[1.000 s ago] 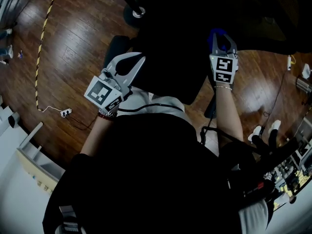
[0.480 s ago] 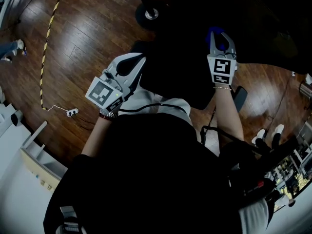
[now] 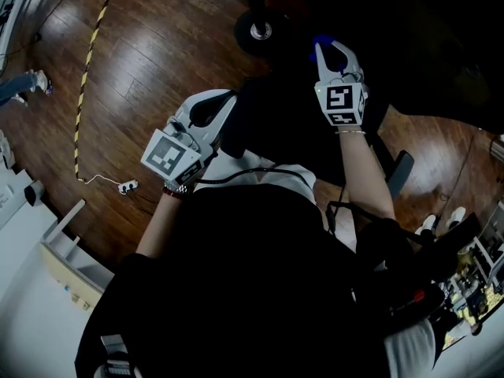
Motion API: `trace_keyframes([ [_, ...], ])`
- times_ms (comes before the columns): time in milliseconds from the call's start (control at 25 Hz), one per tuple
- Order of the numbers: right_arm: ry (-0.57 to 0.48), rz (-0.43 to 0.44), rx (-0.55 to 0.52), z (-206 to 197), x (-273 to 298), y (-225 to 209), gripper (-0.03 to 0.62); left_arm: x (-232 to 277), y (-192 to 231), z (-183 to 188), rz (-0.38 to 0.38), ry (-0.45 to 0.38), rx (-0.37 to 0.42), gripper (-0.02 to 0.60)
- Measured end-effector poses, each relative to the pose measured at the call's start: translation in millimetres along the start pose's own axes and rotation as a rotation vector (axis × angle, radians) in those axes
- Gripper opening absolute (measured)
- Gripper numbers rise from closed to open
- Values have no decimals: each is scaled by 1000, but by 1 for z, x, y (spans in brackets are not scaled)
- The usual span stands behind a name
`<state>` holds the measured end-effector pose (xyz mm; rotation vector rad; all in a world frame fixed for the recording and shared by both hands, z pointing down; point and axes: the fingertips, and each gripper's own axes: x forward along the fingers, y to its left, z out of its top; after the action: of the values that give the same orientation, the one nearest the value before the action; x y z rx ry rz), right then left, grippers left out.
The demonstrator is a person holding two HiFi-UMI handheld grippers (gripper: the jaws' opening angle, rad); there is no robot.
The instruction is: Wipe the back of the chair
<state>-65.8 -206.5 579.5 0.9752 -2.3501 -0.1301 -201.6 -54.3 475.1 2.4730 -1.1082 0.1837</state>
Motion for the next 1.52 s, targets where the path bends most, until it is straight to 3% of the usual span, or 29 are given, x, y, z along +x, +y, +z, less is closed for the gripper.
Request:
trace_keyframes([
  [480, -96, 114, 15, 37, 20, 37, 34, -15, -37, 2, 21, 15, 25, 5],
  [640, -152, 96, 32, 52, -15, 32, 34, -13, -57, 7, 8, 10, 53, 5],
  [760, -169, 80, 53, 44, -69, 29, 34, -7, -90, -3, -34, 62, 89, 5],
  [920, -151, 7, 71, 8, -155, -12, 34, 41, -148, 0, -147, 51, 111, 5],
  [1160, -17, -121, 124, -97, -254, -73, 34, 100, -234, -16, -275, 67, 108, 5],
  [1320, 57, -178, 153, -157, -284, -105, 34, 114, -262, -27, -281, 72, 86, 5],
  [1520, 159, -182, 144, -215, -291, -134, 34, 125, -281, -26, -231, 48, 67, 5],
])
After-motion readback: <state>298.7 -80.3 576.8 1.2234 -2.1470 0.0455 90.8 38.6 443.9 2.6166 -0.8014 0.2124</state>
